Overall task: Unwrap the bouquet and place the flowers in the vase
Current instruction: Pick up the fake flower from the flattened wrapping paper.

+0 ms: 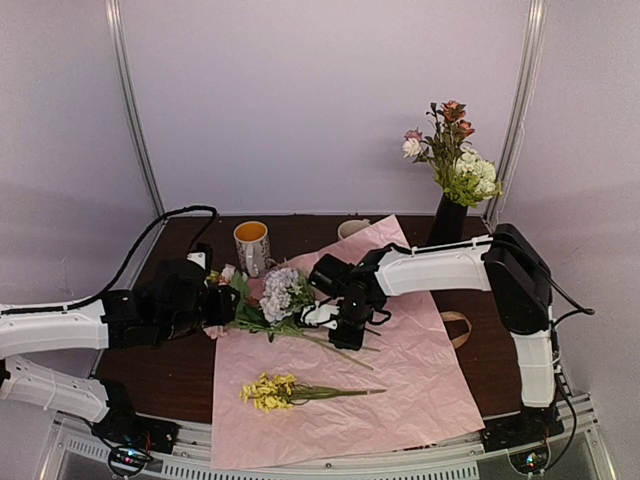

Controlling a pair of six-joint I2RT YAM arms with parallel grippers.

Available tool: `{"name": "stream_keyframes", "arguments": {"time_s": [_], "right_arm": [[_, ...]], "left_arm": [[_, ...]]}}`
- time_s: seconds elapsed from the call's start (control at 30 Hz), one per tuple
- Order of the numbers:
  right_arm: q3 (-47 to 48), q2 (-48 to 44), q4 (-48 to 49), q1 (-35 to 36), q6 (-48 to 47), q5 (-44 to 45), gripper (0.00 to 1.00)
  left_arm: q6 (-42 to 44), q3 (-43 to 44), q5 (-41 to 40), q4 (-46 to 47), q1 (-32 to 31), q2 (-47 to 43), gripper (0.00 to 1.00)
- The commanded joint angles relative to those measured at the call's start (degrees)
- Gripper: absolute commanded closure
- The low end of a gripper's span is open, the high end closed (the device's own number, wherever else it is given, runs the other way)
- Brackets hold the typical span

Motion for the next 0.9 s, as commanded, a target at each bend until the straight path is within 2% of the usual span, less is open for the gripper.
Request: {"name": "stream_keyframes", "arguments": {"time_s": [0.0, 0.13, 0.2, 0.37, 0.53, 0.7, 0.87], "right_arm": [[2.0, -2.72, -2.52, -0.1, 1.51, 0.05, 1.0], [4.61, -8.9, -6.01, -0.38, 3.73, -5.02, 1.0], [6.08, -11.63, -7.71, -0.64, 4.52, -8.49, 1.0], [7.91, -15.66, -9.78, -1.75, 7.24, -17.31, 1.0], [6.94, -18.57, -7.33, -4.92, 10.28, -22.31, 1.0], [4.03, -21.9, -0.26, -9.06, 12.9, -30.64, 1.0], [0.29, -26.31, 6.98, -10.06, 14.86, -35.18, 1.0]], "left_arm": [[0.07, 1.36, 0.13, 2.43, -0.11, 0.0, 0.46], [-0.26, 1.11, -0.34, 2.62, -0.11, -2.1, 0.47], [2.43, 0.34, 0.41, 5.47, -0.11, -4.06, 0.47], [18.1, -0.85, 9.21, 12.2, -0.11, -12.72, 0.44], [23.29, -0.81, 19.02, 16.26, -0.11, -21.06, 0.42], [21.37, 3.07, 22.92, 15.86, -0.11, -17.51, 0.41], [13.87, 0.51, 18.64, 30.84, -0.11, -8.81, 0.37]]}}
